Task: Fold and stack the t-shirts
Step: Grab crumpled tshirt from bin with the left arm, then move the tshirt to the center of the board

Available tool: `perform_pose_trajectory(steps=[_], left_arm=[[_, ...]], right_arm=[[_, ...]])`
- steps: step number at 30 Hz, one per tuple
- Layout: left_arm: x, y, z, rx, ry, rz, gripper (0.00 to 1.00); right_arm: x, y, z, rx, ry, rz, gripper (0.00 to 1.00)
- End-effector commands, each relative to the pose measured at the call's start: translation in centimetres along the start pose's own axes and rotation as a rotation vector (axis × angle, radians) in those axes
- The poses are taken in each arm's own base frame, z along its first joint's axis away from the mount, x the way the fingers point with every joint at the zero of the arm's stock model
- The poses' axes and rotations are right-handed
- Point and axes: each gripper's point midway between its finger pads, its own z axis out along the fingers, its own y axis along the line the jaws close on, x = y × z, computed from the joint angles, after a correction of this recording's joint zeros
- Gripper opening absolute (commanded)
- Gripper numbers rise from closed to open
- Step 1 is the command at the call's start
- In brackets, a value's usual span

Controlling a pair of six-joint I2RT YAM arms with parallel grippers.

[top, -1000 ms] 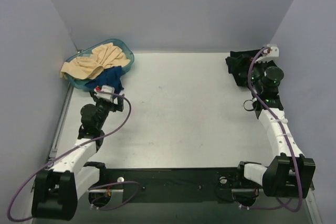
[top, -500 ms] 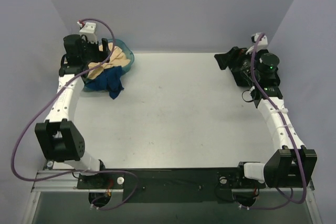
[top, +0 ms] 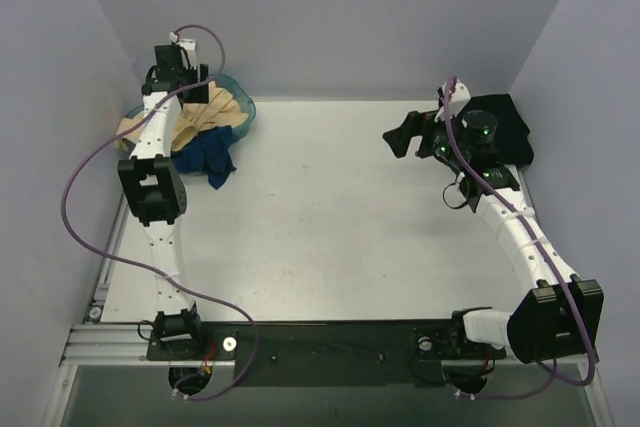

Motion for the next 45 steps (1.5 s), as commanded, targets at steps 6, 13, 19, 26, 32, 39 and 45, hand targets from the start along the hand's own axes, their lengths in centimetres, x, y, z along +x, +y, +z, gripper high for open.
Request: perform_pose_trajectory(steps=[6, 13, 19, 26, 32, 39, 45], left_arm=[[-0.3, 3.2, 5.5, -0.202, -0.059, 0.028, 0.77], [2.7, 4.3, 7.6, -0.233, 0.012, 0.074, 0.43], [-3.8, 3.8, 3.4, -0.159, -0.140, 0.050, 0.00], [-17.2, 3.3, -11.8, -0.061, -0.482, 0.022, 0.00], [-24.8, 3.2, -26.0, -0.021, -0.757, 0.028, 0.00], [-27.5, -5.8, -42.0, 0.282, -1.012, 0.171, 0.00], [-21.4, -17.9, -45.1, 0.757, -0.853, 0.296, 0.00]], right_arm=[[-1.0, 3.1, -1.5, -0.026, -0.003, -0.062, 1.00], [-1.8, 4.4, -1.7, -0.036, -0.021, -0.086, 1.00], [-2.4, 5.5, -1.4, -0.061, -0.017, -0.111, 1.00], [-3.6, 6.6, -1.3, -0.086, -0.048, -0.140, 1.00], [-5.2, 7.9, -1.1, -0.127, -0.072, -0.163, 1.00], [-8.1, 10.6, -1.5, -0.224, -0.157, -0.162, 1.00], [-10.1, 12.5, -2.9, -0.289, -0.194, -0.190, 1.00]])
